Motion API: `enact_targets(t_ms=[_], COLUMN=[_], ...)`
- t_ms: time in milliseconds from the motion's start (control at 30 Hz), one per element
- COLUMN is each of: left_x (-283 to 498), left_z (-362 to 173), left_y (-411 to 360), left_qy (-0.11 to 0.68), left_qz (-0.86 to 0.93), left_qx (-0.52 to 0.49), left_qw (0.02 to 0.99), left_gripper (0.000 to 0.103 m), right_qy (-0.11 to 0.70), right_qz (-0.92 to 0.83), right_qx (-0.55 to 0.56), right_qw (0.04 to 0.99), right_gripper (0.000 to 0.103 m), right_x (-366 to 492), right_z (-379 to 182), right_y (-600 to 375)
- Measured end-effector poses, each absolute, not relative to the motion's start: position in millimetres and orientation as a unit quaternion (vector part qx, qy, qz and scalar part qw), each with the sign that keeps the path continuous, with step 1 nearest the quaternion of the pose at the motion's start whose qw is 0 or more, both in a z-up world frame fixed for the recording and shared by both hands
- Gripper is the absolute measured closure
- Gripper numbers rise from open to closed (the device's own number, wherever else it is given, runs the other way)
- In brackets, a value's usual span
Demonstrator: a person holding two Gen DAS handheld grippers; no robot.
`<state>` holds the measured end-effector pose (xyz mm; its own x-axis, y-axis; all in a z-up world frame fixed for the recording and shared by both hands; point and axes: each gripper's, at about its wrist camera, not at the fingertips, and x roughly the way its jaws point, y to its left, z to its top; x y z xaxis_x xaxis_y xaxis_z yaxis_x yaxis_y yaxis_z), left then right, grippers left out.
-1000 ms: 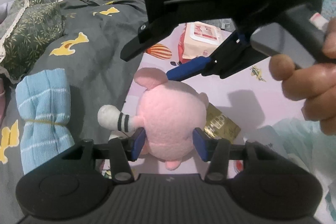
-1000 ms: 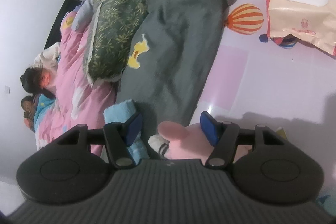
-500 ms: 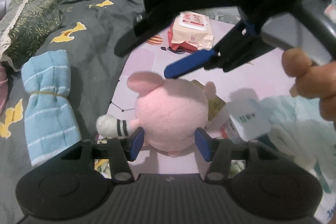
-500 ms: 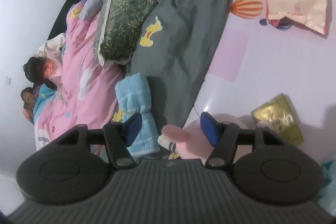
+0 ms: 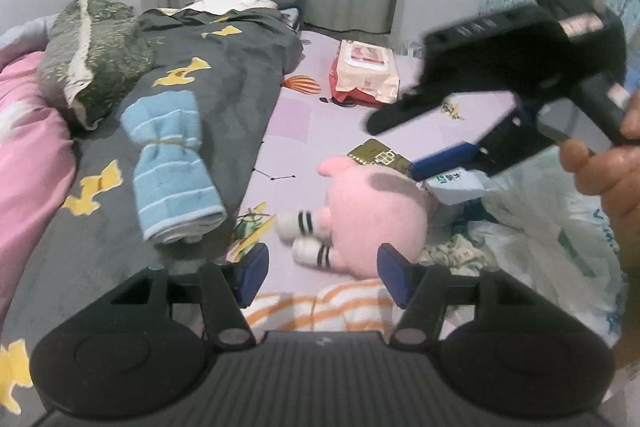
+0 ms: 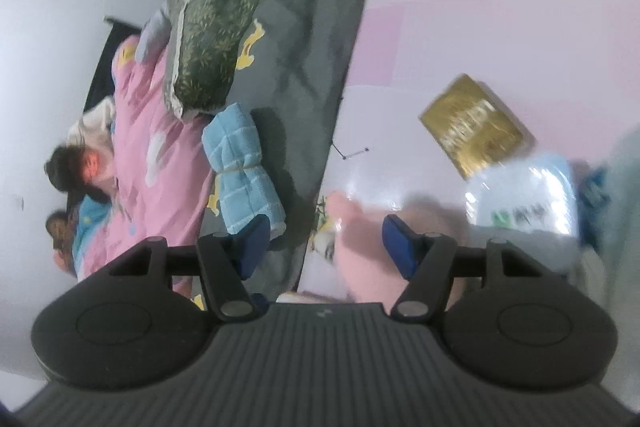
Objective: Organize soft objects
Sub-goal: 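Close the right gripper on the pink plush toy's head, then lift the pink plush toy with the right gripper off the bed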
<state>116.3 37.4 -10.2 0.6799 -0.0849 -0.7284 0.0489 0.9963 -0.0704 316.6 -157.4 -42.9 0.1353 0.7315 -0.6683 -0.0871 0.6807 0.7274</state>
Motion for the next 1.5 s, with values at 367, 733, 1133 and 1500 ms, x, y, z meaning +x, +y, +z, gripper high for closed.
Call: enact_targets(t_ms=[367,733,1133,1500], left_x=[115.9,169.8,214.4,209.4], left_z=[-4.4,-21.9,-53.5,-45.3], left_y=[48.5,19.8,8.5,-4.3], left_qy=[0.381,0.384,0.431,0.438], left_qz=[-0.035,-0.084,-0.124,-0.121], left_qx=[-0.009,0.074,0.050,0.047], left_qw=[0.924,0.917,0.892,0.890], left_gripper=[0.041,0.029,0.017,0.029], right_qy=[0.589,0.615,0.657,0.639], right_qz=[0.239,0.227,0.200,0.226], right_qx=[0.291,0.305,0.305,0.370], right_qw=[0.715,0.691,0.660,0.636], right_gripper=[0.037,0.029,0.024,0.040], right_x=[299.5,301.4,322.8,320.4], right_z=[-44.8,-59.1,-111.7,-123.0], right_y=[-181.2,-174.7,-161.9,-153.6])
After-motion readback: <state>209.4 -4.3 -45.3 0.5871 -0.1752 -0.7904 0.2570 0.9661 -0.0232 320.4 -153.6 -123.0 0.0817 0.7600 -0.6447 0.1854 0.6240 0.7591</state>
